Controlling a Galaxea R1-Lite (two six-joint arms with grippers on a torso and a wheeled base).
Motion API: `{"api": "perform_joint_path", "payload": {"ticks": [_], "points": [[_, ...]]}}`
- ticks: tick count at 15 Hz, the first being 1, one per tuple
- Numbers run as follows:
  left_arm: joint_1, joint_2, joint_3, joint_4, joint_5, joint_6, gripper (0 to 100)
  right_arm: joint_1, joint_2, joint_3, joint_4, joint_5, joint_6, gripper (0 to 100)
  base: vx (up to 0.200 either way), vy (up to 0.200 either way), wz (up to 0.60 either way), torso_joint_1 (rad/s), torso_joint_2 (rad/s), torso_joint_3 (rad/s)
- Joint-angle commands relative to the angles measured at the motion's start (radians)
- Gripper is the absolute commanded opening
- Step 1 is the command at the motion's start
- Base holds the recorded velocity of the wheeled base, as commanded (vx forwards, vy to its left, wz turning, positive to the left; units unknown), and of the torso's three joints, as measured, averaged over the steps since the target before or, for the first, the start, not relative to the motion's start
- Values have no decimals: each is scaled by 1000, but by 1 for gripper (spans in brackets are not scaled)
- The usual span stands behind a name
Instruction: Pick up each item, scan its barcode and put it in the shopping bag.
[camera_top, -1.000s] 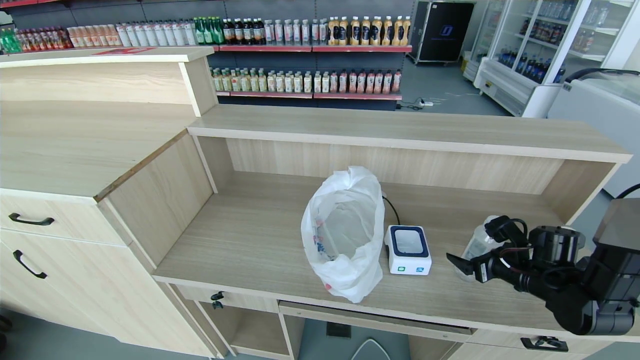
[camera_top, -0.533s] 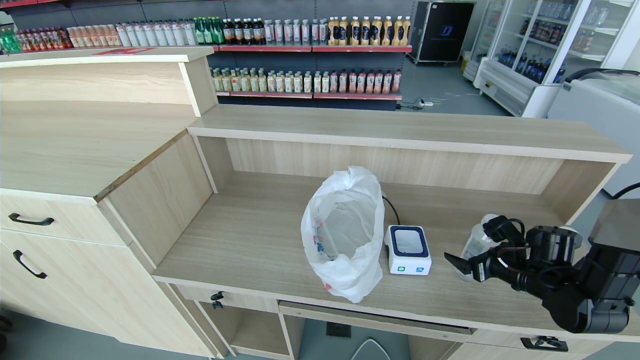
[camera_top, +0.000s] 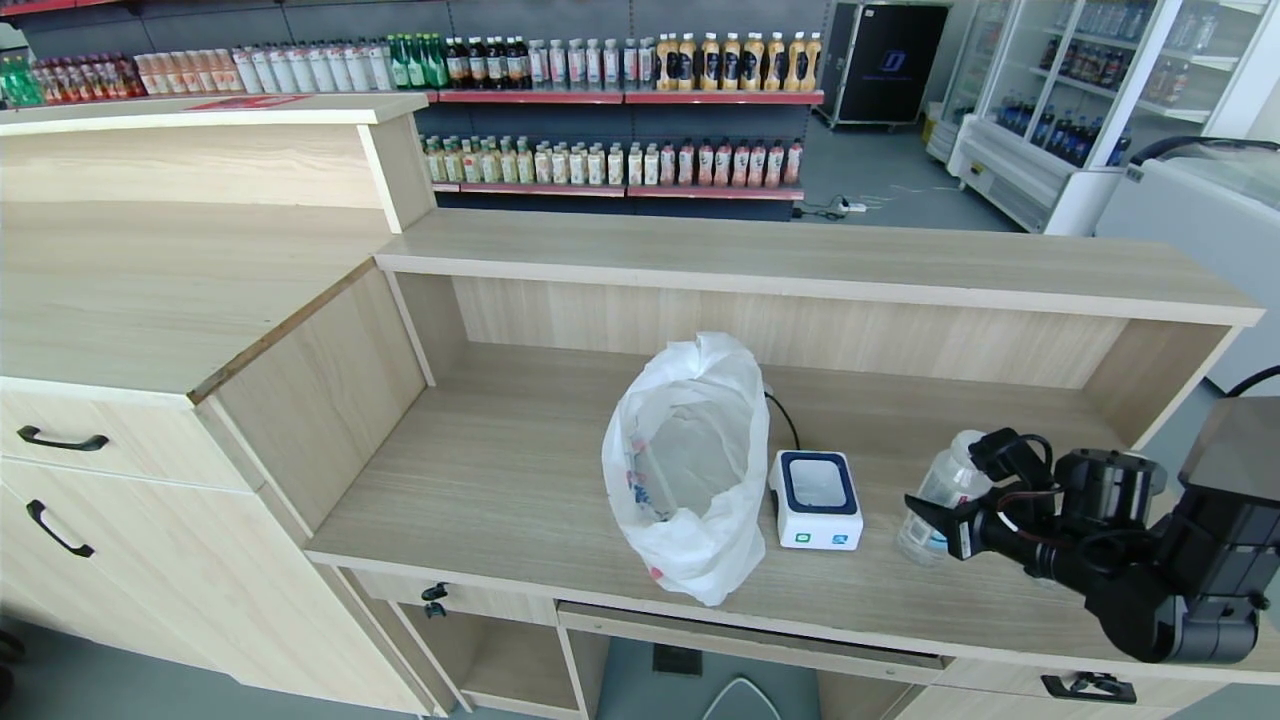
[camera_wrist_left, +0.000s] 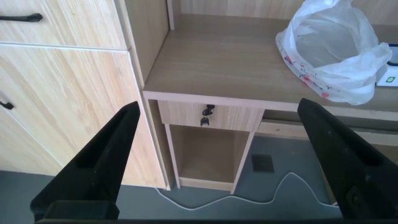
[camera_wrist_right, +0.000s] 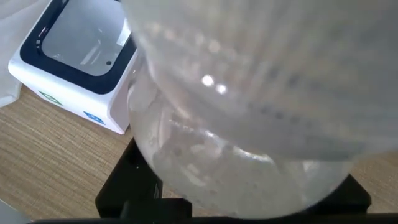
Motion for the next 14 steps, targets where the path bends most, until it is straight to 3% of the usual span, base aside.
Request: {"api": "perform_joint_path", "payload": {"ticks": [1, 4, 6, 8, 11, 13, 14], "points": [[0, 1, 0, 0, 0, 0, 100, 0, -10, 6, 0, -1, -2, 0, 0, 0, 0, 0, 0, 0], [0, 1, 0, 0, 0, 0, 100, -9, -46, 15, 7, 7, 12, 0, 0, 0, 0, 0, 0, 0], [0, 1, 0, 0, 0, 0, 100, -3, -115, 22, 27, 10, 110, 0, 0, 0, 0, 0, 0, 0], [0, 1, 0, 0, 0, 0, 100, -5, -306, -19, 265, 45, 187, 0, 0, 0, 0, 0, 0, 0], [0, 1, 0, 0, 0, 0, 100, -8, -648, -162, 747, 206, 305, 0, 0, 0, 0, 0, 0, 0], [0, 1, 0, 0, 0, 0, 100, -12, -760, -249, 928, 309, 349, 0, 0, 0, 0, 0, 0, 0], [0, 1, 0, 0, 0, 0, 100, -23, -831, -306, 1046, 421, 369, 0, 0, 0, 0, 0, 0, 0]]}}
